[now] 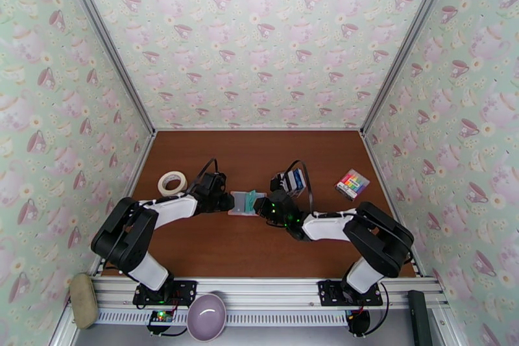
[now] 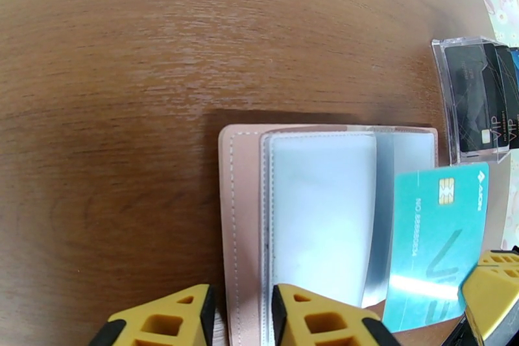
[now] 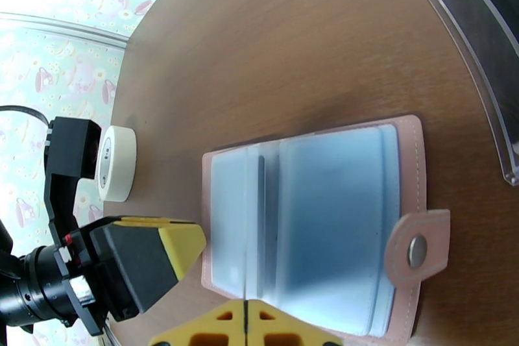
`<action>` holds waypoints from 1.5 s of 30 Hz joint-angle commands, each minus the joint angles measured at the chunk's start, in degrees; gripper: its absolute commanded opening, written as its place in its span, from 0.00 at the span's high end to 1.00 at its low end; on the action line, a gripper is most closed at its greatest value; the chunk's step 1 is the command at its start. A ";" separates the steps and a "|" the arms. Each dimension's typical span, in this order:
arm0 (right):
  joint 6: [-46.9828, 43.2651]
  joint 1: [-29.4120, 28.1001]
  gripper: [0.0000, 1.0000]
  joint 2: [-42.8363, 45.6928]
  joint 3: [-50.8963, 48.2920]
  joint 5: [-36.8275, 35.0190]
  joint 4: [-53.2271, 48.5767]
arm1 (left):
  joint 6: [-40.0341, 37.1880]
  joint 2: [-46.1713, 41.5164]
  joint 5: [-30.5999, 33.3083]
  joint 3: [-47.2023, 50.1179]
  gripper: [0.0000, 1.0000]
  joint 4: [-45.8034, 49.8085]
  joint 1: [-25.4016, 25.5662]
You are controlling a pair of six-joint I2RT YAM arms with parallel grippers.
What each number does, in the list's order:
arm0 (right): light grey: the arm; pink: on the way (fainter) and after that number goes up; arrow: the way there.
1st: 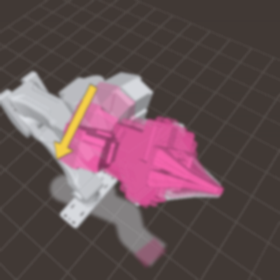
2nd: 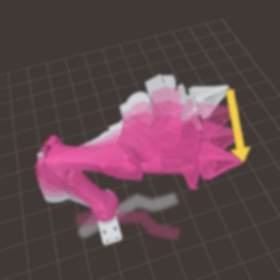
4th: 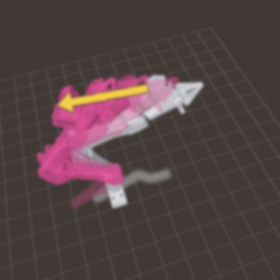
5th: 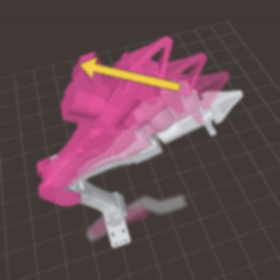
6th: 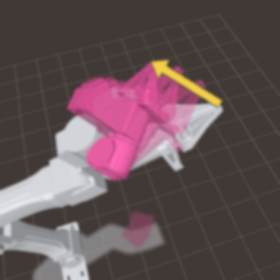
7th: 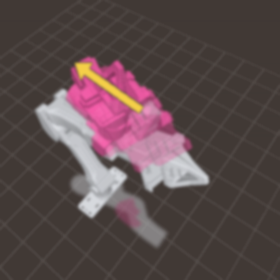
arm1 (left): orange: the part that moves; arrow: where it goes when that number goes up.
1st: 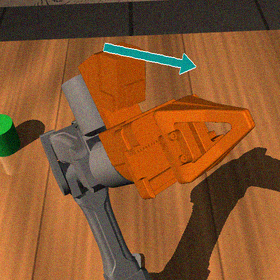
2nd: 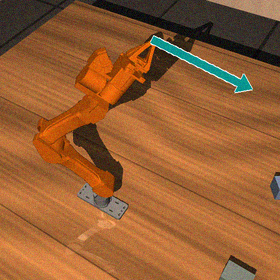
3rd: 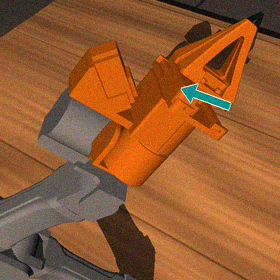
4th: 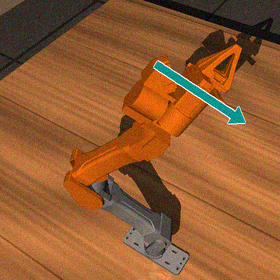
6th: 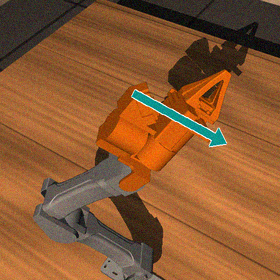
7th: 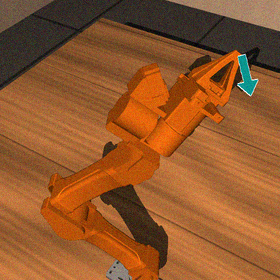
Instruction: Put the credit cards into the card holder
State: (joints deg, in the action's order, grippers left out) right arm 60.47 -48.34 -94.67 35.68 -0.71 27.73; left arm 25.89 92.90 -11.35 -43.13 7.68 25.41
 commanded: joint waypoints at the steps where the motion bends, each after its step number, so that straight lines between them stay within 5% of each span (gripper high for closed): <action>1: 0.95 -0.40 0.93 -1.44 -0.96 -1.15 3.29 | -0.93 1.57 -0.57 -1.08 0.70 0.23 -0.36; 13: 1.34 -0.30 0.94 -2.70 -1.86 -2.49 5.12 | -0.84 2.28 -0.51 -0.29 0.79 0.11 -0.36; 45: 3.75 -0.22 0.94 -9.79 -3.51 -0.89 14.81 | -0.49 3.34 -0.71 1.38 0.80 -0.87 -0.36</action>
State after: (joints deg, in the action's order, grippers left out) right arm 62.96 -48.31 -103.22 33.34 -0.89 41.30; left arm 25.47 94.15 -11.38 -43.13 7.40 25.19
